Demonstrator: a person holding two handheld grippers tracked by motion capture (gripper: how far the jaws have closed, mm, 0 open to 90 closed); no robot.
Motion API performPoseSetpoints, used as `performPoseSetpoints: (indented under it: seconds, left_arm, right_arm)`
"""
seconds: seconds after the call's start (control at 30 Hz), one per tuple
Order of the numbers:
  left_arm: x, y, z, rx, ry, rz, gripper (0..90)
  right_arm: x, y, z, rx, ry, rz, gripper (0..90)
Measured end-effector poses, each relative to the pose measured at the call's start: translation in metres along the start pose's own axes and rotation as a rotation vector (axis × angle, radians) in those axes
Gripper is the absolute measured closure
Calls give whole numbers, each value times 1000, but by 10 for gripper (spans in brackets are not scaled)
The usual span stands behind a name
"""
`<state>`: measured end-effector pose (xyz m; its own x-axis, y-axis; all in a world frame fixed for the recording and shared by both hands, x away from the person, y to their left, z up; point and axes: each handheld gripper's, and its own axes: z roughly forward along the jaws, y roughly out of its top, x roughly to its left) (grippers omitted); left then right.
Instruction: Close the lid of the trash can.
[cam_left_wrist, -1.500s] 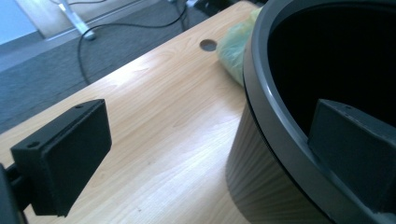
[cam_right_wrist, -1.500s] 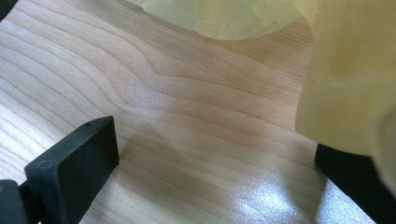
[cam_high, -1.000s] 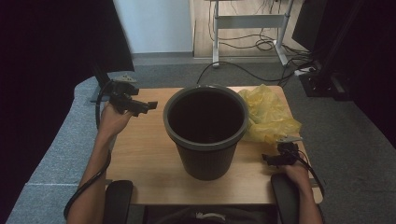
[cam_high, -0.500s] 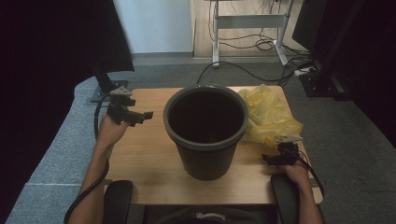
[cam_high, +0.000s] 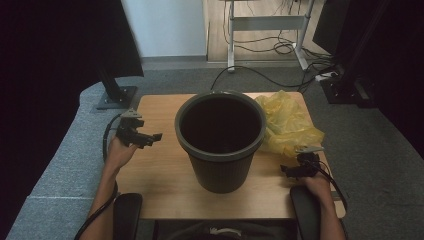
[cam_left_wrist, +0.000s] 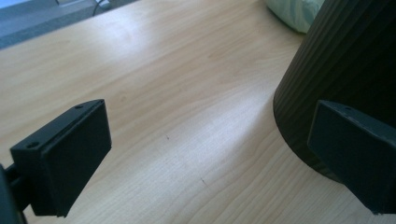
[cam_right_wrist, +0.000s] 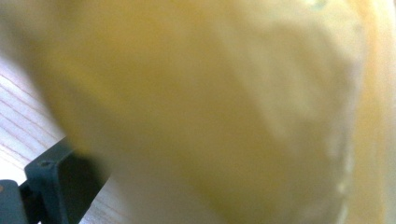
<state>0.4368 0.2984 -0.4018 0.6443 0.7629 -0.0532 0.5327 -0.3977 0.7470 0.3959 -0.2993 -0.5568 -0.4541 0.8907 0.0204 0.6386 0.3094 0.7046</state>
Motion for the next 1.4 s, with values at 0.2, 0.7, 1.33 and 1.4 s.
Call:
performPoseSetpoints:
  seconds: [0.2,0.7,1.33,1.4]
  left_arm:
    - [2,-15,10,11,8,-3,0]
    - [5,-47,33,17,19,-22,0]
    - [6,-93,72,106,68,-25,0]
    - [5,-99,78,130,76,-20,0]
  right_arm:
    - [0,0,0,-2,1,-4,0]
    - [-1,0,0,-10,5,-13,0]
    - [-1,0,0,-8,4,-11,0]
    - [-1,0,0,-10,4,-13,0]
